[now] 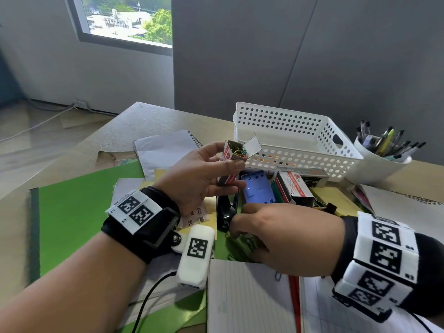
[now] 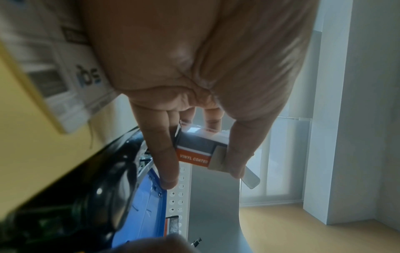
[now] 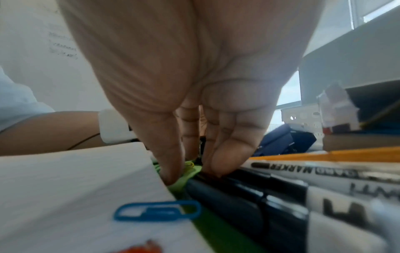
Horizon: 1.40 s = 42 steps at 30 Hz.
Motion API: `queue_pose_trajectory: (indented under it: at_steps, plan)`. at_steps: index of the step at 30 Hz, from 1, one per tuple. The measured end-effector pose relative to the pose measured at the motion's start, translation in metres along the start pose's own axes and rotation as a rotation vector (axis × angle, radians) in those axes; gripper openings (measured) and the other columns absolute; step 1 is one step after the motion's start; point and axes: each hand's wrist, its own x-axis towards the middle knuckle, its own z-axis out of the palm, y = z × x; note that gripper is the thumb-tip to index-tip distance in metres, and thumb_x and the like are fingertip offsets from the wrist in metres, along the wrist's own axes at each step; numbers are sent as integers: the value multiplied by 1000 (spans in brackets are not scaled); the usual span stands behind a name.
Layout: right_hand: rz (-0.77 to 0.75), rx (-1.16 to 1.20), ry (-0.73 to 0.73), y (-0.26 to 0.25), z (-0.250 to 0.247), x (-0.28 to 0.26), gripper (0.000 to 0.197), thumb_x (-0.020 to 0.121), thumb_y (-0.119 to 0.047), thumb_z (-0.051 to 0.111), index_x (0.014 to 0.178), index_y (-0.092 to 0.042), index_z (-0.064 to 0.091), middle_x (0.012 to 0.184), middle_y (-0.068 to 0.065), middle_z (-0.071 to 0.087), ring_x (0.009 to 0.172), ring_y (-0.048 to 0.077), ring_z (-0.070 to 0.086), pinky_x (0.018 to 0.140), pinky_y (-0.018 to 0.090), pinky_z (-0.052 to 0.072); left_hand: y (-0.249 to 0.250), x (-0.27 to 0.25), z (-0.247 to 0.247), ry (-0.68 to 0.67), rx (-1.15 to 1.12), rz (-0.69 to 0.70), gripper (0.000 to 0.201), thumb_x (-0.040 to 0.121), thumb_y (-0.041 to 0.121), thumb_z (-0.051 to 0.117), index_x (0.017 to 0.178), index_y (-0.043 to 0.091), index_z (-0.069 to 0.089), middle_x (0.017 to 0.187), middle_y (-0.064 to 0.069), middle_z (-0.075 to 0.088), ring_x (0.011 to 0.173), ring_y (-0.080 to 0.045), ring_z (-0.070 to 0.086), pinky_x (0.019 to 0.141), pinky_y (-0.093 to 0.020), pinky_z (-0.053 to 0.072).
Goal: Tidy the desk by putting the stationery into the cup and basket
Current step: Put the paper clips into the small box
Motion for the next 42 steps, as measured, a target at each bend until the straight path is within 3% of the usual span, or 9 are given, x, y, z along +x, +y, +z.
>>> queue_pose_trajectory:
  at_steps: [6,10,14,17,22,25,30,37,42]
  plan:
    - [-33,-43,14,-1,-2,9,29,99,-28,54,128,-34,54,116,-4,56,92,25,58,75,41,56,0,-1,1,-5,4,-1,49,73,20,81,119,16,67,126,-18,70,98,-41,71,73,-33,62]
    - [-41,-54,10,-5,-6,12,26,99,-47,54,119,-30,57,108,-3,57,89,24,58,75,41,56,0,-1,1,-2,0,-5,50,73,19,81,121,15,67,122,-17,71,98,-40,70,71,-33,62]
    - [-37,-86,6,-5,-7,17,21,97,-30,58,119,-30,58,106,0,61,89,26,61,73,41,57,1,-1,1,-4,-5,-5,51,73,19,80,122,15,66,118,-13,73,97,-39,71,71,-32,62]
    - [-26,-108,11,1,-8,17,34,94,-16,56,122,-34,57,107,0,63,90,26,62,73,42,57,1,-1,1,-4,-14,-1,49,74,19,81,121,15,66,118,-13,73,98,-41,71,70,-32,62]
    - [-48,-58,27,0,-7,12,33,96,-34,58,129,-36,59,114,-4,64,99,24,63,81,41,58,0,0,0,-6,-18,0,51,74,18,82,122,14,66,116,-13,73,99,-41,71,71,-32,62]
    - [-58,-97,20,-2,-4,14,39,95,-26,59,133,-36,59,118,-3,64,105,25,62,84,42,57,0,0,0,-3,-10,-4,54,73,20,84,124,14,65,123,-19,70,99,-41,70,71,-33,62]
    - [-83,-79,21,-2,0,16,24,99,-21,54,120,-27,63,105,1,62,91,24,59,74,36,54,2,-1,2,-4,-2,-6,52,73,19,80,123,14,66,126,-19,68,99,-40,70,73,-33,62]
    - [-36,39,49,0,-1,13,17,95,-27,57,109,-33,65,98,-5,59,88,23,59,76,40,57,2,-1,2,-7,-4,-4,51,73,20,80,121,15,66,119,-14,73,99,-40,70,72,-32,62]
    - [-52,13,52,-4,2,18,12,92,-16,60,97,-25,66,92,-1,62,81,24,60,67,37,54,1,-1,2,-12,6,0,48,73,19,79,119,16,66,114,-10,74,100,-41,70,74,-33,62]
